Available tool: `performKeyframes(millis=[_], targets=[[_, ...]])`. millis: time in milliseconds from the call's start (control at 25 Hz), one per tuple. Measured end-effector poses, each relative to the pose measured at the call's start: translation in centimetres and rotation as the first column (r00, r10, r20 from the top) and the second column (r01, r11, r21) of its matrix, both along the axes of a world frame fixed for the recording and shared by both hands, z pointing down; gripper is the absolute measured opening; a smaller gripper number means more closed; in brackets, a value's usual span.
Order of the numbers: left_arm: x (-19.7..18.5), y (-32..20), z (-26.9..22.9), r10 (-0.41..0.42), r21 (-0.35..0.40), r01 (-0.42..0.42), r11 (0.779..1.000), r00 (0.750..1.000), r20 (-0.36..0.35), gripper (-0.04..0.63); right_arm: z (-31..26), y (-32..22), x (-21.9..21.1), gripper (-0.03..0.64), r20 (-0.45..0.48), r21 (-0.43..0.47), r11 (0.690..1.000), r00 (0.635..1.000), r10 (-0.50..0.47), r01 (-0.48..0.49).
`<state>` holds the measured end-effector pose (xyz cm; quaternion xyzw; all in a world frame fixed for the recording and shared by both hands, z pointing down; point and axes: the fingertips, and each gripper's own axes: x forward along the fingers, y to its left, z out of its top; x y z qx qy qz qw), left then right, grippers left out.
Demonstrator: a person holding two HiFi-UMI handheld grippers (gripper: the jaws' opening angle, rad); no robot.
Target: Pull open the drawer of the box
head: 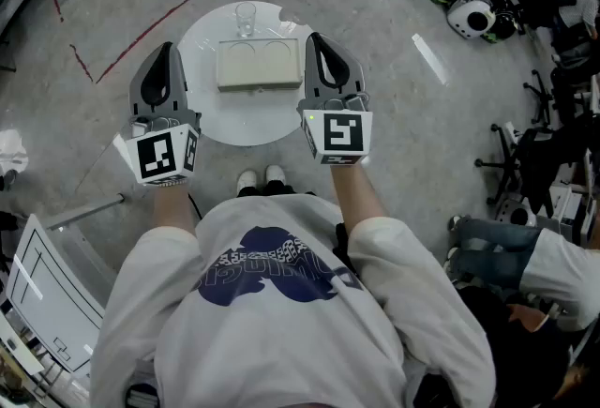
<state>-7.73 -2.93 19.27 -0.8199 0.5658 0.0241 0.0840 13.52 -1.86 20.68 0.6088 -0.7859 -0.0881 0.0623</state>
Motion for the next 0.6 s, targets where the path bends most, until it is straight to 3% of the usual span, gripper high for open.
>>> performKeyframes(millis=[600], targets=[[0.02,0.62,-0.02,-0.007,-0.004,0.007,1.0,1.0,-0.002,0.008,0.16,0.47,-0.51,-0.003,-0.045,-0.016,1.0,0.999,-0.008,0.007]])
